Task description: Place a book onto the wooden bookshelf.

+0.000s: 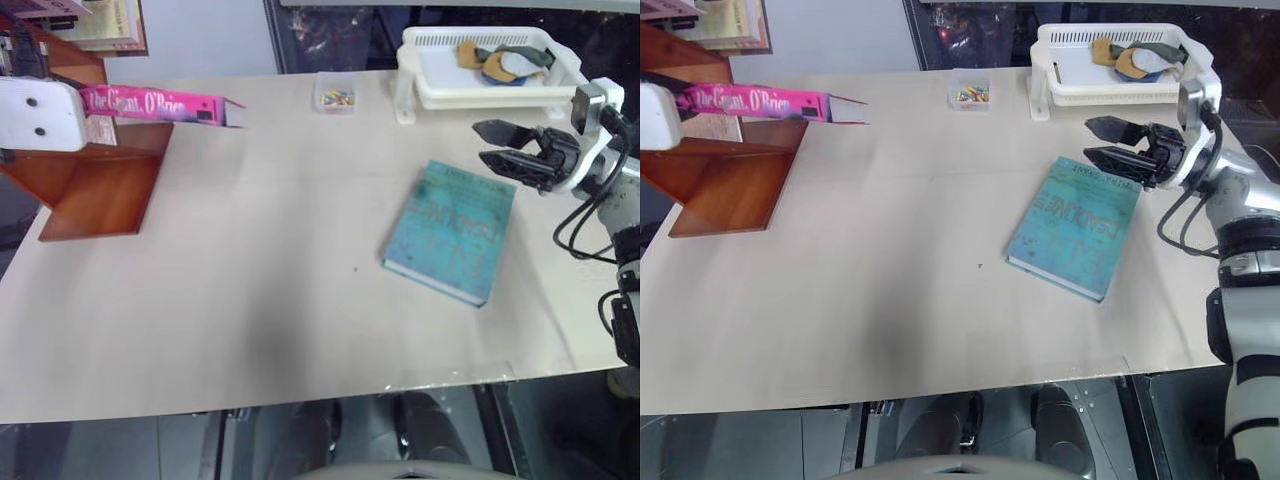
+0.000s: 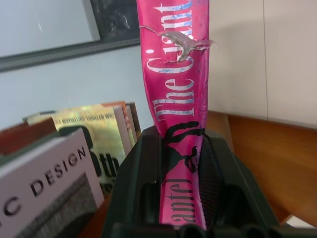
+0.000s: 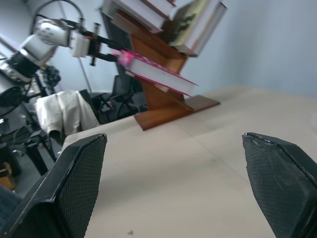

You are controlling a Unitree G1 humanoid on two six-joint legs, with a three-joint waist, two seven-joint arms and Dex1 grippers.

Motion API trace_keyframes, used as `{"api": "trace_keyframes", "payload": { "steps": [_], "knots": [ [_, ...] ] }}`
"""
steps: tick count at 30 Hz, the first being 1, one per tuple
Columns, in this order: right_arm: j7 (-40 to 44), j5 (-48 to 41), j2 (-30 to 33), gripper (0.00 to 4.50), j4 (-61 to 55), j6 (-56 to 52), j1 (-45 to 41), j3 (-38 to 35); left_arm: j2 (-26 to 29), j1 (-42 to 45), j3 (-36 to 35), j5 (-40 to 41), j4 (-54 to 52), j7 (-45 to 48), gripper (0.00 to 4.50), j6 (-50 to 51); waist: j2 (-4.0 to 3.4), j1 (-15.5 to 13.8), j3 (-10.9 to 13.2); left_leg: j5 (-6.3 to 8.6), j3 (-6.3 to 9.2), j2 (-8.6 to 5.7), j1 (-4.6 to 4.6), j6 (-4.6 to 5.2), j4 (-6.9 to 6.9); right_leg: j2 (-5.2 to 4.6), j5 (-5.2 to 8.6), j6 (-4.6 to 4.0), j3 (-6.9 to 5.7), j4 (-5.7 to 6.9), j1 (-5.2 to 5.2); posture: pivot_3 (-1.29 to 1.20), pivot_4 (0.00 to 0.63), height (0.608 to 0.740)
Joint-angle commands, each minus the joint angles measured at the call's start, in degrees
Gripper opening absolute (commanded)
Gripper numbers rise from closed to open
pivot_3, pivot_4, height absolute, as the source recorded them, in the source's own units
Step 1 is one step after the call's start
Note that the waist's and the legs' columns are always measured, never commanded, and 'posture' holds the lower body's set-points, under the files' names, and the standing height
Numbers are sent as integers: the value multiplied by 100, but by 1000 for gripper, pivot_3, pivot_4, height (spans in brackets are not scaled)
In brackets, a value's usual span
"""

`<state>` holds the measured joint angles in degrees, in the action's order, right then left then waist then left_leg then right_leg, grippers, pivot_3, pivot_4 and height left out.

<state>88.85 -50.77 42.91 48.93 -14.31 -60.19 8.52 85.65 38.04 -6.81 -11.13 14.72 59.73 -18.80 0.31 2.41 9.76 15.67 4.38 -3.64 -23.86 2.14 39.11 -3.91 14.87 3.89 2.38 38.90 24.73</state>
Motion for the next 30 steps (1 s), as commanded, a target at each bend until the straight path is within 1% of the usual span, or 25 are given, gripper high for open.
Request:
{"api": "trace_keyframes", "payload": {
  "steps": [1, 10, 13, 17, 22, 30],
  "knots": [
    [365, -218, 152, 4500, -187, 204, -209, -23, 251, -20, -338, 59, 117, -147, 1014, -98, 0, -2, 0, 0, 0, -1, 0, 0, 0, 0, 0, 0, 0, -1, 0, 0, 150, 740],
    [365, -257, 315, 4500, -46, 320, -117, 31, 361, -148, -404, 98, 426, -308, 1014, -260, -1, 1, 0, 0, -1, -2, 0, 1, -1, -2, 0, 0, -1, 0, 0, 0, 150, 740],
    [365, -198, 350, 4500, 114, 365, -112, 22, 304, -119, -473, 310, 687, -294, 1014, -346, 0, 2, 0, 0, -1, -1, 0, 0, -1, -3, 0, 0, -1, 1, 0, 0, 150, 740],
    [365, -201, 398, 4500, 172, 384, -88, 11, 281, -142, -599, 573, 1113, -248, 1014, -517, -1, 3, 1, 0, -2, 0, 0, 0, 0, -5, 0, 0, -1, 2, 1, 0, 150, 740],
    [365, -170, 455, 4500, 292, 460, -72, -21, 301, -79, -585, 751, 1724, -271, 1014, -866, -1, 1, 1, 0, -2, -1, 1, 0, 0, -6, 0, 0, -1, 2, 0, 0, 150, 740],
    [365, -143, 462, 4500, 355, 539, -21, -63, 291, 396, -302, 609, 2900, -491, 1014, -1516, -1, 7, 1, 0, -3, -2, 0, 0, 1, -5, 0, 0, -1, 3, 1, 0, 150, 740]
  ]
}}
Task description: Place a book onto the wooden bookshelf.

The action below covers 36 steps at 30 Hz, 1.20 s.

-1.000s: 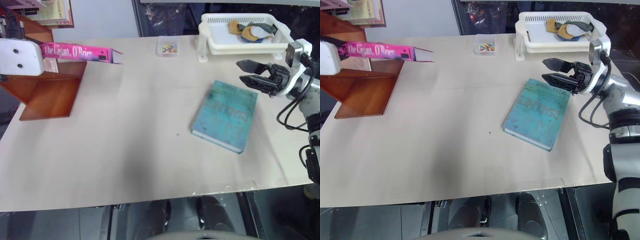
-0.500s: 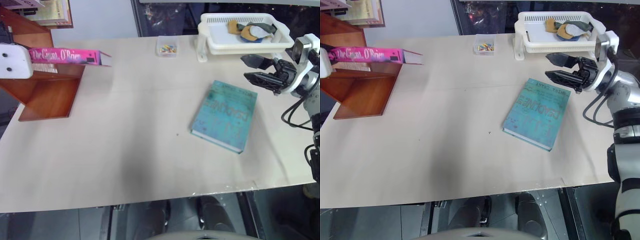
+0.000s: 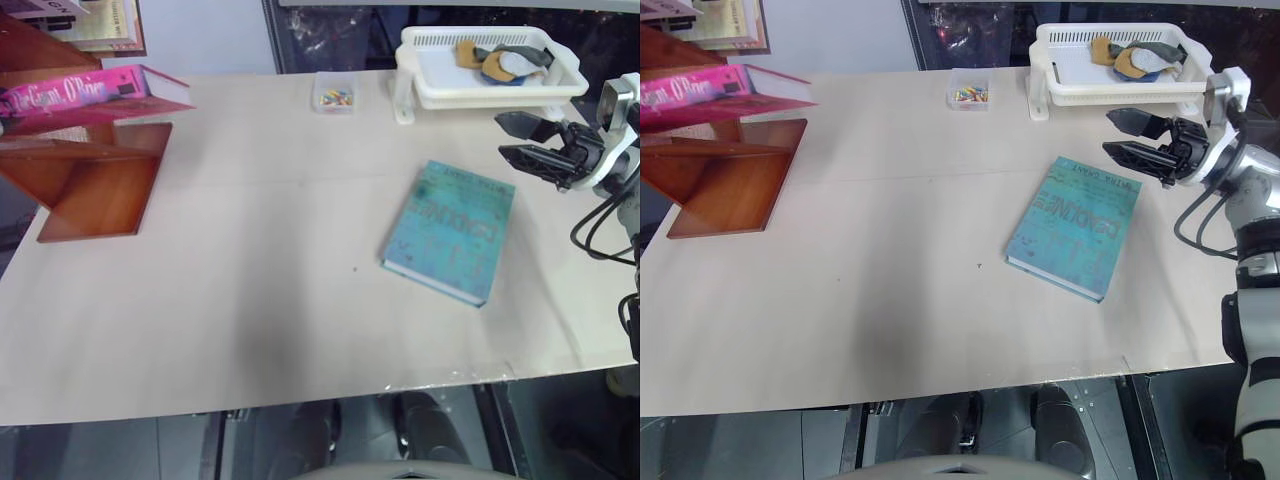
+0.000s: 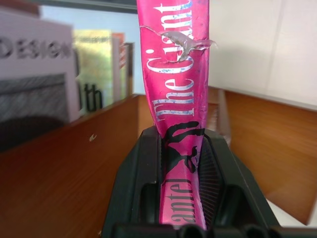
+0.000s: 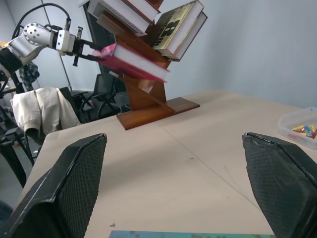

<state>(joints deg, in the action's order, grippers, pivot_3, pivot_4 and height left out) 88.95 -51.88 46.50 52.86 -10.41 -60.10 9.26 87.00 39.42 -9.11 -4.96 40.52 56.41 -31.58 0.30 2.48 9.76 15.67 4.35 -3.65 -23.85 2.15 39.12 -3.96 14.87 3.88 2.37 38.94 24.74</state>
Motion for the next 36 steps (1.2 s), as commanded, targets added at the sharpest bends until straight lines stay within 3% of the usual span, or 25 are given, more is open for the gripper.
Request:
{"api": "trace_keyframes", "payload": {
  "steps": [1, 16, 20, 24, 36],
  "knots": [
    [355, -23, 96, 4500, -25, 155, -31, -145, 164, 335, -8, -74, 449, -213, 1014, -309, 0, -1, 0, 0, 0, 0, 0, 0, 0, 1, 0, 0, 0, 0, 0, 0, 150, 740],
    [355, 35, 138, 4500, -67, 216, 135, -203, 177, 1396, 909, -1276, 1922, -1053, 1014, -783, 3, 4, -1, 0, -1, -4, 0, 1, 6, 13, 0, 0, 0, 6, 0, 0, 150, 740],
    [355, 67, 122, 4500, -42, 221, 124, -231, 145, 1596, 1060, -1472, 2131, -1276, 2346, -806, 2, 14, -1, 0, -1, -4, 0, 1, 7, 16, 0, 0, 0, 10, 0, 0, 150, 740],
    [355, 90, 123, 4500, -34, 220, 128, -260, 86, 1730, 1149, -1584, 2287, -1440, 4393, -801, 3, 3, -2, 0, -1, -4, 0, 1, 10, 14, 0, 0, 0, 10, 0, 0, 150, 740],
    [355, 104, 206, 4500, -22, 147, 100, -306, 216, 1594, 1057, -1419, 2438, -1090, 4462, -790, 4, 5, -2, 0, -1, -4, 0, 2, 11, 14, 0, 0, 0, 14, 0, 0, 150, 740]
  ]
}}
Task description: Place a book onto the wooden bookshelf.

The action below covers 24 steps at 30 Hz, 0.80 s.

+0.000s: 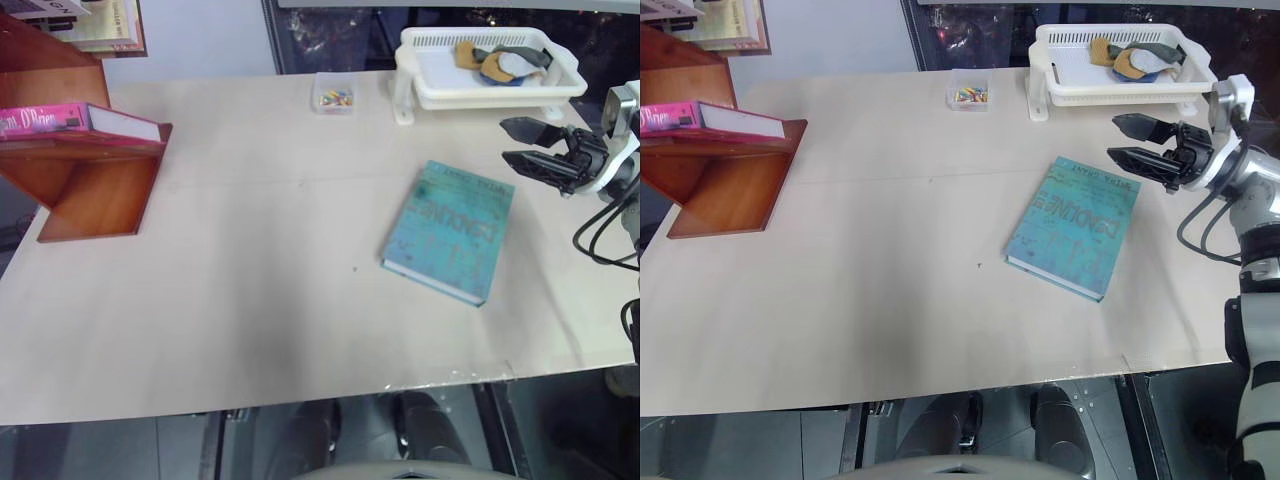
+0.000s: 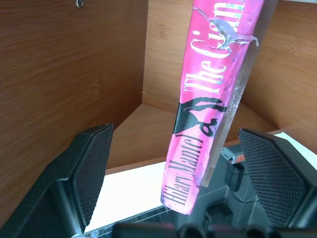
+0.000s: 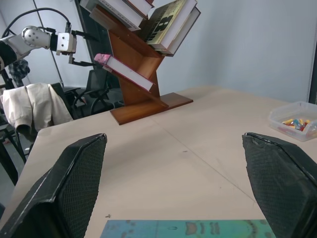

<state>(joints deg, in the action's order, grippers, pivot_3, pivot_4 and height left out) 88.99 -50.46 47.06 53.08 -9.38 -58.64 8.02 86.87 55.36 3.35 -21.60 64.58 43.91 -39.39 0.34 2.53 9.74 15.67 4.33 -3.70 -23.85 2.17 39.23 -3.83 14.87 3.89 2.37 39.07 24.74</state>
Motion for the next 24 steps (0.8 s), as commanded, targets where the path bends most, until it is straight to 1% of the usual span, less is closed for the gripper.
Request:
{"api": "trace_keyframes", "payload": {
  "steps": [1, 4, 8, 10, 13, 15, 19, 22, 24],
  "knots": [
    [351, -36, 155, 4500, -53, 35, -42, -180, 218, -34, -261, 388, 7, 345, 4462, 4, 0, 1, 0, 0, 0, 0, 0, 0, 0, 0, 0, 0, 0, 0, 0, 0, 150, 740],
    [351, -30, 171, 4500, -51, 11, -53, -181, 237, -157, -418, 702, -130, 699, 4462, 75, 0, 0, 0, 0, 0, 0, 0, 0, 0, -1, 0, 0, 1, 0, 0, 0, 150, 740],
    [351, -40, 195, 4500, -83, -28, -33, -187, 399, -462, -611, 961, -339, 855, 4462, 136, 0, 3, 0, 0, -1, 1, 0, 0, 1, -2, 0, 0, 2, -1, 0, 0, 150, 740],
    [351, -39, 207, 4500, -76, -41, -41, -188, 398, -544, -777, 1245, -415, 1049, 4462, 266, 0, -1, 0, 0, -1, 1, 0, 0, 1, -3, 0, 0, 1, 0, 1, 0, 150, 740],
    [351, -35, 227, 4500, -52, -42, -63, -188, 450, -752, -916, 1422, -570, 1165, 4462, 409, 0, -1, 0, 0, -1, 1, 0, 1, 2, -3, 0, 0, 1, 1, 0, 0, 150, 740],
    [351, -43, 246, 4500, -57, -55, -80, -196, 428, -961, -1025, 1629, -747, 1398, 4462, 531, 0, -1, 0, 1, -1, 1, 1, 1, 3, -3, 0, 0, 1, 4, 0, 0, 150, 740],
    [351, -147, 329, 4500, -224, -180, -51, -173, 396, -1154, -1223, 2017, -1425, 1669, 4462, 851, 0, -7, 0, 0, -1, 2, 1, 0, 4, -3, 0, 0, 1, 6, 0, 0, 150, 740],
    [351, -478, 339, 4500, -604, -508, -23, -272, 345, -1178, -1288, 2268, -1961, 1899, 4462, 1211, 0, -14, 0, 1, 0, 2, 0, 1, 6, -15, 0, 0, 0, 4, -1, 0, 150, 740],
    [351, -744, 350, 4500, -981, -727, 25, -337, 291, -1181, -1196, 2256, -2299, 1965, 4462, 1392, 0, -10, 0, 0, -1, 2, 0, 1, 6, -18, 0, 0, 1, 4, -1, 0, 150, 740]
  ]
}}
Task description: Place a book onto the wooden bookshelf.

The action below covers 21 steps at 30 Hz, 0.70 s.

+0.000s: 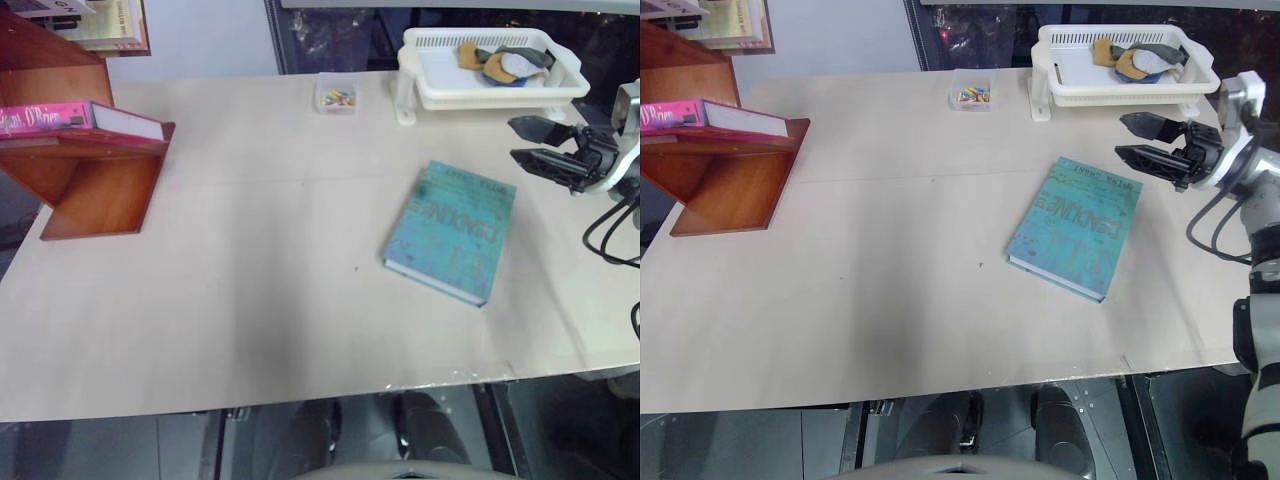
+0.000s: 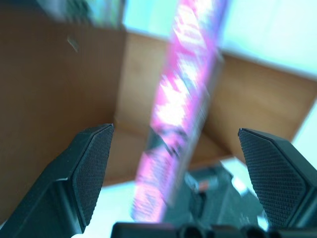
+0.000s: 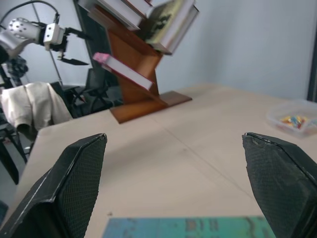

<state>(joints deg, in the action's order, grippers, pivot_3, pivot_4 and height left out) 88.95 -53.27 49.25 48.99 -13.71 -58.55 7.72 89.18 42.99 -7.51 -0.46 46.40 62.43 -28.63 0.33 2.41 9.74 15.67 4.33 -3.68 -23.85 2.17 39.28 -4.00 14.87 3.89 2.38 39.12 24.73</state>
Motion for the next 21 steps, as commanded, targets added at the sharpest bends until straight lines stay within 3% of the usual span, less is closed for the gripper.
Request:
{"api": "trace_keyframes", "payload": {
  "steps": [1, 6, 12, 17, 21],
  "knots": [
    [355, -551, 148, 4500, -753, -376, 58, -316, 14, 92, -76, 153, -618, 138, 4462, 420, 0, 5, 0, 0, 1, 1, 0, 0, -1, 1, 0, 0, 0, 1, 0, 0, 150, 740],
    [355, -781, 198, 4500, -1317, -610, 210, -417, -184, 189, 42, 125, -1239, 183, 4462, 825, 0, 9, 0, 0, 0, 2, 1, 0, 0, 4, 0, 0, 0, 3, 0, 0, 150, 740],
    [355, -731, 190, 4500, -1452, -676, 242, -486, -935, -80, -47, 644, -2512, 273, 4462, 1492, -1, -26, -1, 0, 1, 1, 1, -1, 7, -1, 0, 0, -2, 6, -1, 0, 150, 740],
    [355, -625, 182, 4500, -1397, -654, 226, -499, -1181, -404, -148, 629, -3158, 134, 4462, 1757, -2, 29, -1, -1, 0, 3, 1, -1, 5, -1, 0, 0, 5, 4, 2, 0, 150, 740],
    [355, -545, 173, 4500, -1397, -685, 231, -537, -1767, -500, -143, 636, -3636, -392, 4462, 2147, -6, -3, -3, -1, -1, 6, 1, -2, 4, -1, 0, 0, 4, 7, 4, 0, 150, 740]
  ]
}}
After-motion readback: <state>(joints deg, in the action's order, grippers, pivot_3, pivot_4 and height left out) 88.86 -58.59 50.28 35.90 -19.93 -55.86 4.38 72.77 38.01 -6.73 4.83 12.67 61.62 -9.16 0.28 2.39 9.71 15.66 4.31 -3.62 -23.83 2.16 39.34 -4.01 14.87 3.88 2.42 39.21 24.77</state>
